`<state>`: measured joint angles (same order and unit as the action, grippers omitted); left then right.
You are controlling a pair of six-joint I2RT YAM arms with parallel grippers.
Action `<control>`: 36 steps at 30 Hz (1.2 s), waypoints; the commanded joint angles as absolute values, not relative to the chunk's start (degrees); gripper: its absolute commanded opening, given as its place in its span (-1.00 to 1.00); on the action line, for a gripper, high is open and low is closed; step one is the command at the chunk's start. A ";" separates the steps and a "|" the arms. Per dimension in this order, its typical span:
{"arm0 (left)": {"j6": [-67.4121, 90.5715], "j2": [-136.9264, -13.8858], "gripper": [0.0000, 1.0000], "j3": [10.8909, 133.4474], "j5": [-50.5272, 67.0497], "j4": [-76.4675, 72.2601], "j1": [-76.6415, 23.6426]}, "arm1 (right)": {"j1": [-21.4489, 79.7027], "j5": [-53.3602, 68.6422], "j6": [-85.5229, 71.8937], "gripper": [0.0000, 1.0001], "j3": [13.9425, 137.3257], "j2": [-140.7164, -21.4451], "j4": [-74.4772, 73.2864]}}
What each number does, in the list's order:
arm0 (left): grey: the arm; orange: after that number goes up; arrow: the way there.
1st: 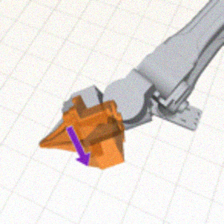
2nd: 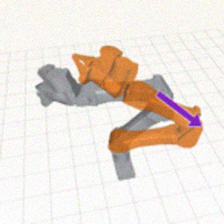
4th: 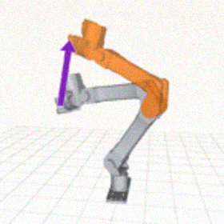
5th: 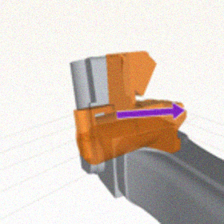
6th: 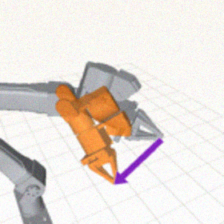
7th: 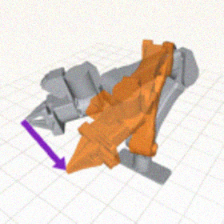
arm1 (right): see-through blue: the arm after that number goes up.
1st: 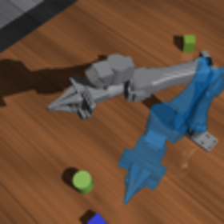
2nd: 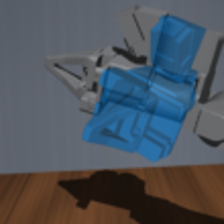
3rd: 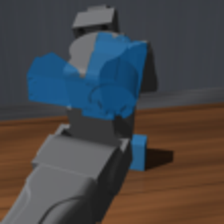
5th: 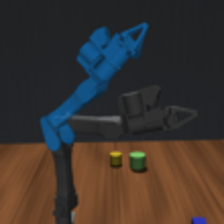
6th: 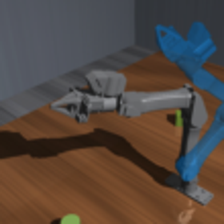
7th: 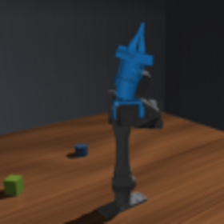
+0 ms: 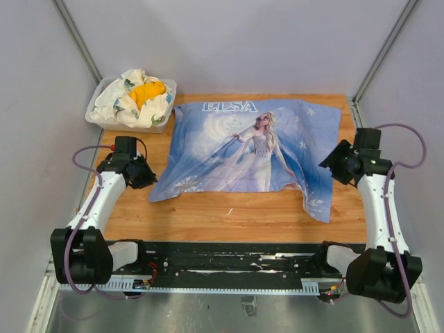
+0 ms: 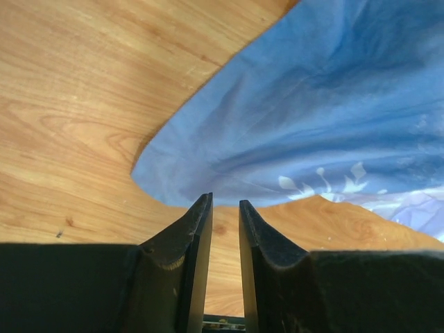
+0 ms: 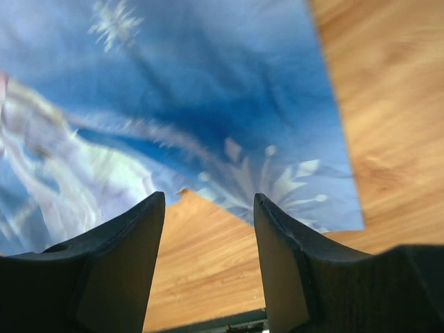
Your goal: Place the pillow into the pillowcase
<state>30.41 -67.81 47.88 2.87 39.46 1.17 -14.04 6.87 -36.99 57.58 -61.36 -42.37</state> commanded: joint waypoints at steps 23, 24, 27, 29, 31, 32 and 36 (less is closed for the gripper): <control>30.56 -95.23 -0.47 63.40 -6.97 22.73 -31.58 | 22.51 3.04 -20.13 0.05 69.03 -96.93 -33.49; 30.58 -96.93 -0.47 63.94 -7.09 22.42 -31.82 | 22.91 3.08 -20.19 0.05 68.86 -97.74 -33.16; 30.19 -100.18 -0.47 65.81 -8.07 22.46 -32.96 | 24.75 1.80 -19.80 0.05 68.79 -99.74 -32.60; 30.14 -101.53 -0.47 66.50 -9.28 23.17 -33.97 | 25.69 0.81 -19.60 0.07 68.52 -100.81 -32.23; 30.29 -102.23 -0.47 66.21 -9.45 23.37 -34.50 | 26.55 -0.07 -19.29 0.07 68.27 -102.19 -32.00; 30.43 -102.42 -0.47 65.74 -9.72 23.50 -34.80 | 27.06 -0.89 -19.22 0.07 68.09 -102.66 -31.95; 31.03 -103.21 -0.45 64.62 -11.97 24.38 -35.70 | 28.81 -2.30 -19.10 0.08 66.85 -104.44 -30.98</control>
<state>30.44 -102.39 64.93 -8.43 24.08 -34.65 26.87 0.99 -20.23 68.03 -102.69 -31.94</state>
